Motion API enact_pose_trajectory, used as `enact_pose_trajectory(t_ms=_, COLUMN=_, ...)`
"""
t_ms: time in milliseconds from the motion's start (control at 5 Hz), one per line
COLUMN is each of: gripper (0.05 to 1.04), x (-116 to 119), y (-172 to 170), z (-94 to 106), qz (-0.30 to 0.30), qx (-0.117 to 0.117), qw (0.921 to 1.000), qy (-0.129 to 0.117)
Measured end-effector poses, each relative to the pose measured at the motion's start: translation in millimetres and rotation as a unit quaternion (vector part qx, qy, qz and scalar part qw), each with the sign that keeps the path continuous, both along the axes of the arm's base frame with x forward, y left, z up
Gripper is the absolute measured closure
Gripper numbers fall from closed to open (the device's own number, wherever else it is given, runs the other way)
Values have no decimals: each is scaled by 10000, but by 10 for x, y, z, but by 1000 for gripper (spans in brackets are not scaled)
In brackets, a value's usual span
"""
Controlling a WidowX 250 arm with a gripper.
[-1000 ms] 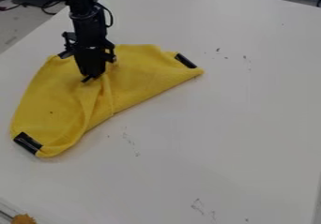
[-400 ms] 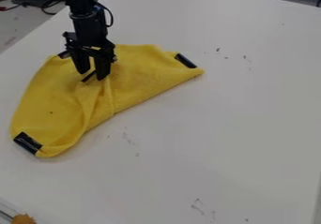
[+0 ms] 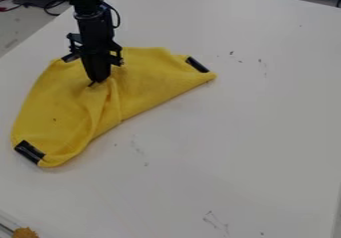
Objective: Unfold the cloth from top left to bottom right
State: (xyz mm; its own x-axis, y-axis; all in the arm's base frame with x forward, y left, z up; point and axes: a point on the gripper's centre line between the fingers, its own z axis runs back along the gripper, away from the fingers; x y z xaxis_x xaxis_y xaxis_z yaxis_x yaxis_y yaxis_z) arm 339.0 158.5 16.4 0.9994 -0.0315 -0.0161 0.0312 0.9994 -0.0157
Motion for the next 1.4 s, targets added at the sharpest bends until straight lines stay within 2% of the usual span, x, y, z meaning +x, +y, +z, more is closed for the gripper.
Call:
enact_pose_trajectory(t_ms=200, gripper=1023, x=9, y=0, z=14, qz=-27, qx=-1, qw=10000, qy=16)
enact_pose_trajectory(t_ms=400, gripper=1030, x=-7, y=-3, z=20, qz=-21, qx=41, qw=10000, qy=87)
enact_pose_trajectory(t_ms=600, gripper=1030, x=70, y=-100, z=274, qz=-232, qx=380, qw=9990, qy=-42)
enact_pose_trajectory(t_ms=800, gripper=1030, x=37, y=-294, z=470, qz=-315, qx=562, qw=9978, qy=-136)
enact_pose_trajectory(t_ms=1200, gripper=1031, x=-284, y=-811, z=524, qz=26, qx=561, qw=9982, qy=-201)
enact_pose_trajectory(t_ms=1400, gripper=1031, x=-484, y=-1117, z=444, qz=203, qx=486, qw=9983, qy=-267)
